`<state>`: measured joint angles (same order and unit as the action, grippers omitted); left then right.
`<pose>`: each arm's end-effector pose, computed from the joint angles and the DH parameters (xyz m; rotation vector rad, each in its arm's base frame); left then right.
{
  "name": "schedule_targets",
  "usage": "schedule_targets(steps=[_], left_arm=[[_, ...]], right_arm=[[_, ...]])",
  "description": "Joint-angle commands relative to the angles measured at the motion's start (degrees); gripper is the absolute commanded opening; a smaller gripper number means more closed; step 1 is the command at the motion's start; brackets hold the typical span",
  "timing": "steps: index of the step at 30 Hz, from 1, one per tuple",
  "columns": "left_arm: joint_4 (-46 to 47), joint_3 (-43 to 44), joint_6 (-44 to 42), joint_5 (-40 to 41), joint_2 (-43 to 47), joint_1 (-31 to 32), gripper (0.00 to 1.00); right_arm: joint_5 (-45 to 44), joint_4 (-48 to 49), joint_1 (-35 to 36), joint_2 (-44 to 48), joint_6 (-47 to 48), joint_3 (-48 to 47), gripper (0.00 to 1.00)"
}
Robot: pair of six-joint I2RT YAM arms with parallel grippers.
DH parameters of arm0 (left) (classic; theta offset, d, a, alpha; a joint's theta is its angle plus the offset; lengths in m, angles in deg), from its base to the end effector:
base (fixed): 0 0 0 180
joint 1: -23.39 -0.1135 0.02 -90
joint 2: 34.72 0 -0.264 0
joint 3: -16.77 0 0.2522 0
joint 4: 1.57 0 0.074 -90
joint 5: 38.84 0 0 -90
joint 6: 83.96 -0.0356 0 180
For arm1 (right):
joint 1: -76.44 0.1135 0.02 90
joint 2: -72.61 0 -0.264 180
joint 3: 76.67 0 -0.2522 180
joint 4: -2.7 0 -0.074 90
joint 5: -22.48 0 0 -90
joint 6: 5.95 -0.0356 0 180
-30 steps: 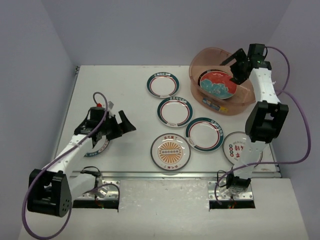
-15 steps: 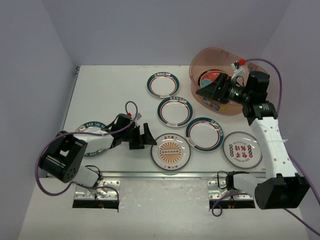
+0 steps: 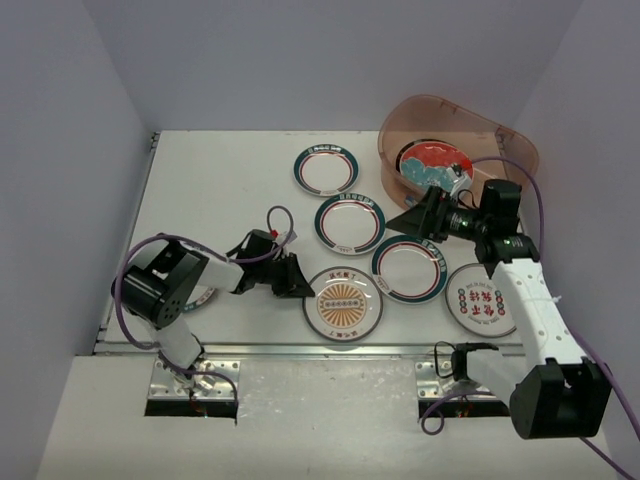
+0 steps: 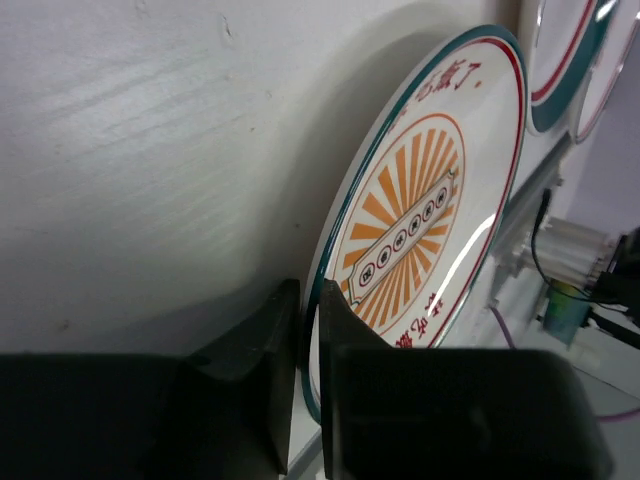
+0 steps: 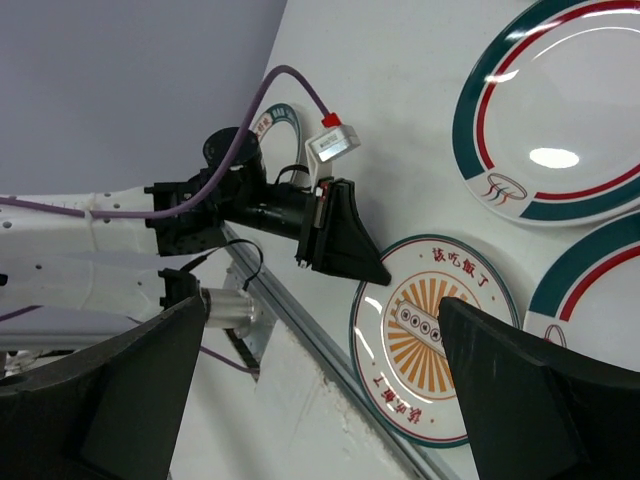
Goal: Place the plates into the plastic bin on the countertop
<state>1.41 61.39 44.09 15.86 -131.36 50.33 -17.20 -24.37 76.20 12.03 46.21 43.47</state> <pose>0.2343 -0.1422 0.0991 0.0557 2.6134 -1.2174 0.2282 0.0264 0.2952 0.1185 2.1083 1.2984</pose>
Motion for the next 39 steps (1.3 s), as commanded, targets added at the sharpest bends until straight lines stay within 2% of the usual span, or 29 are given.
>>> schedule_targets(steps=[1, 4, 9, 10, 12, 14, 16, 18, 22, 23, 24, 26, 28, 31, 32, 33, 34, 35, 36, 37, 39], left_arm=[[-1.7, -0.4, -2.6, 1.9, -2.1, 0.8, 0.00], [-5.0, -1.2, -2.8, 5.8, 2.4, 0.9, 0.00], [-20.5, -2.3, 0.7, 26.8, 26.0, 0.8, 0.00], [-20.8, -1.8, 1.2, 27.1, 26.7, 0.8, 0.00], [-26.3, 1.0, 1.1, 31.4, 37.5, 0.8, 0.00], [-27.5, 4.3, 0.4, 29.4, 42.3, 0.7, 0.00], [-27.6, 8.0, 0.0, 25.3, 43.4, 0.6, 0.00], [-26.2, 10.4, 0.8, 18.8, 42.8, 0.4, 0.00], [-22.9, 13.3, 3.1, 11.4, 40.8, 0.3, 0.00], [-22.2, 13.6, 4.0, 10.6, 40.4, 0.3, 0.00], [-20.5, 13.6, 4.4, 8.9, 39.6, 0.2, 0.00], [-19.5, 13.8, 5.2, 7.7, 38.0, 0.1, 0.00], [-17.9, 13.6, 5.6, 5.7, 36.8, -0.2, 0.00], [-11.6, 12.3, 8.1, 1.6, 34.9, -0.5, 0.00], [-11.3, 12.4, 8.2, 1.2, 34.2, -0.5, 0.00], [-11.9, 12.9, 7.8, 1.3, 33.5, -0.6, 0.00], [-13.7, 13.5, 7.1, 2.0, 33.0, -0.6, 0.04], [-17.4, 15.3, 5.6, 5.0, 32.7, -0.9, 0.37], [-23.9, 18.8, 2.8, 12.7, 32.7, -1.5, 0.94], [-32.1, 21.9, 0.8, 22.0, 33.5, -1.8, 1.00], [-41.2, 23.7, -2.8, 38.4, 37.9, -1.9, 1.00]], right_arm=[[0.9, 4.1, -0.1, -0.1, 2.1, 2.2, 0.99], [2.2, 7.2, -0.1, -1.5, 1.1, 4.1, 0.99], [5.7, 14.0, -0.1, -6.2, 0.5, 7.1, 0.99], [5.8, 14.1, -0.1, -6.4, 0.8, 7.1, 0.99], [6.4, 16.0, 1.1, -10.4, 1.9, 8.3, 0.99], [8.5, 18.9, 2.4, -13.7, 1.9, 9.3, 0.99], [9.4, 21.6, 3.8, -16.8, 2.1, 10.1, 0.99], [9.1, 22.8, 5.4, -18.3, 2.6, 10.1, 0.99], [9.5, 24.8, 6.5, -19.1, 2.0, 10.6, 0.96], [10.7, 25.0, 6.5, -18.6, 1.6, 10.6, 0.93], [12.1, 26.0, 6.5, -17.7, 1.3, 10.8, 0.85], [12.4, 26.3, 6.6, -16.1, 0.5, 10.9, 0.80], [12.3, 26.0, 6.6, -15.1, 0.5, 10.6, 0.65], [13.4, 28.7, 6.6, -14.5, -2.3, 10.9, 0.07], [13.5, 30.5, 6.5, -14.3, -5.1, 11.1, 0.00], [13.1, 32.6, 6.4, -14.0, -7.5, 11.0, 0.00], [12.9, 33.6, 6.1, -13.6, -9.0, 11.0, 0.00], [11.7, 33.6, 5.7, -12.9, -10.6, 10.8, 0.00], [8.4, 33.5, 4.7, -11.6, -13.7, 9.9, 0.00], [5.3, 33.1, 3.0, -10.7, -16.4, 8.4, 0.00], [-0.2, 28.3, -0.8, -10.1, -19.5, 3.5, 0.00]])
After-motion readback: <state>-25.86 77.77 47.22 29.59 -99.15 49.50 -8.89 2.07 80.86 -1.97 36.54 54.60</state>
